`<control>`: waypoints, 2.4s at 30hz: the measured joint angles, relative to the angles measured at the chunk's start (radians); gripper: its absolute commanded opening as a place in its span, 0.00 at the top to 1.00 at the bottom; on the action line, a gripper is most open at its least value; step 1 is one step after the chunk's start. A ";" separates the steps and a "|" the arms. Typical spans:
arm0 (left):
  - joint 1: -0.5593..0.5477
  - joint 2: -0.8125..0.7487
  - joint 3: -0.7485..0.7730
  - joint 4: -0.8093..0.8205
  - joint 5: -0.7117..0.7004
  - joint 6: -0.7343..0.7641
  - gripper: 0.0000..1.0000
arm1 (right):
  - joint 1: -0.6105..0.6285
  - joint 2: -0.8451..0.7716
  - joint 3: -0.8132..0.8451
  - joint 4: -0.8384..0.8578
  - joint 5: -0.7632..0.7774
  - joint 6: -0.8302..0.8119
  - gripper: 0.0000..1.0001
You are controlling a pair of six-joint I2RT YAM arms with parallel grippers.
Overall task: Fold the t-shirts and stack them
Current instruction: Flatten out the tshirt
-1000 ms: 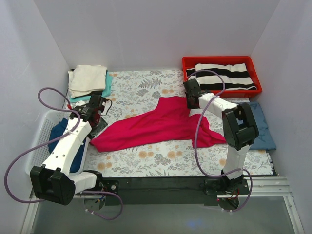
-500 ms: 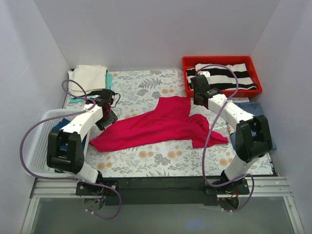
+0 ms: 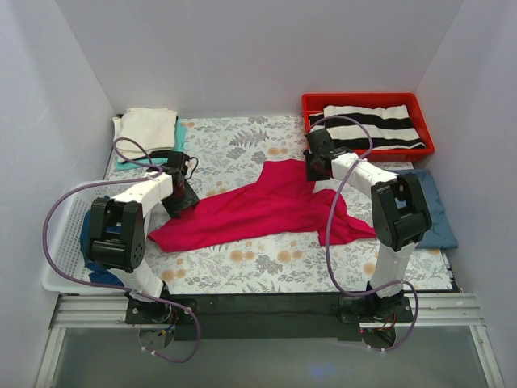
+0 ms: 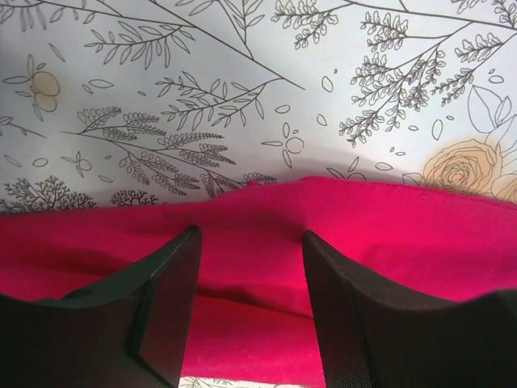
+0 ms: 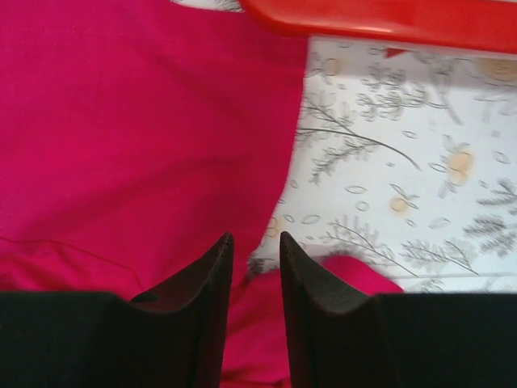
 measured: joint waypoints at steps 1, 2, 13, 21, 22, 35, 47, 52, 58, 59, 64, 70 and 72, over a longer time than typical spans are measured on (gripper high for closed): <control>0.000 0.004 -0.001 0.004 0.004 0.006 0.49 | 0.002 0.021 0.010 0.002 -0.020 -0.006 0.64; 0.000 0.008 -0.001 0.007 0.008 0.010 0.49 | 0.004 0.040 0.018 0.002 -0.038 -0.012 0.64; 0.000 0.026 0.013 0.014 0.015 0.035 0.49 | 0.047 0.070 -0.052 0.029 -0.168 -0.040 0.66; 0.000 0.066 0.029 0.004 0.011 0.042 0.49 | 0.047 -0.021 -0.184 0.048 -0.175 -0.002 0.72; 0.000 0.068 0.030 0.000 0.011 0.040 0.49 | 0.047 -0.042 -0.206 0.043 -0.164 0.008 0.72; 0.000 0.001 -0.048 -0.053 0.015 -0.006 0.49 | 0.049 -0.225 -0.362 -0.162 -0.057 0.067 0.69; 0.000 -0.002 0.004 -0.040 0.023 0.043 0.49 | 0.009 -0.130 -0.031 -0.159 0.048 0.066 0.50; 0.000 -0.002 0.004 -0.038 0.023 0.051 0.49 | -0.051 0.015 -0.010 -0.110 0.048 0.066 0.48; 0.000 -0.002 0.004 -0.038 0.026 0.051 0.49 | -0.113 0.061 -0.051 -0.037 0.017 0.059 0.48; 0.000 -0.002 0.004 -0.038 0.027 0.051 0.49 | -0.119 0.061 -0.063 -0.016 0.006 0.058 0.48; 0.000 -0.002 0.004 -0.038 0.027 0.051 0.49 | -0.134 0.053 -0.091 0.061 -0.047 0.051 0.49; 0.000 -0.002 0.004 -0.039 0.027 0.051 0.49 | -0.134 0.054 -0.103 0.113 -0.100 0.039 0.52; 0.000 -0.002 0.004 -0.039 0.027 0.051 0.49 | -0.135 0.054 -0.105 0.122 -0.114 0.038 0.56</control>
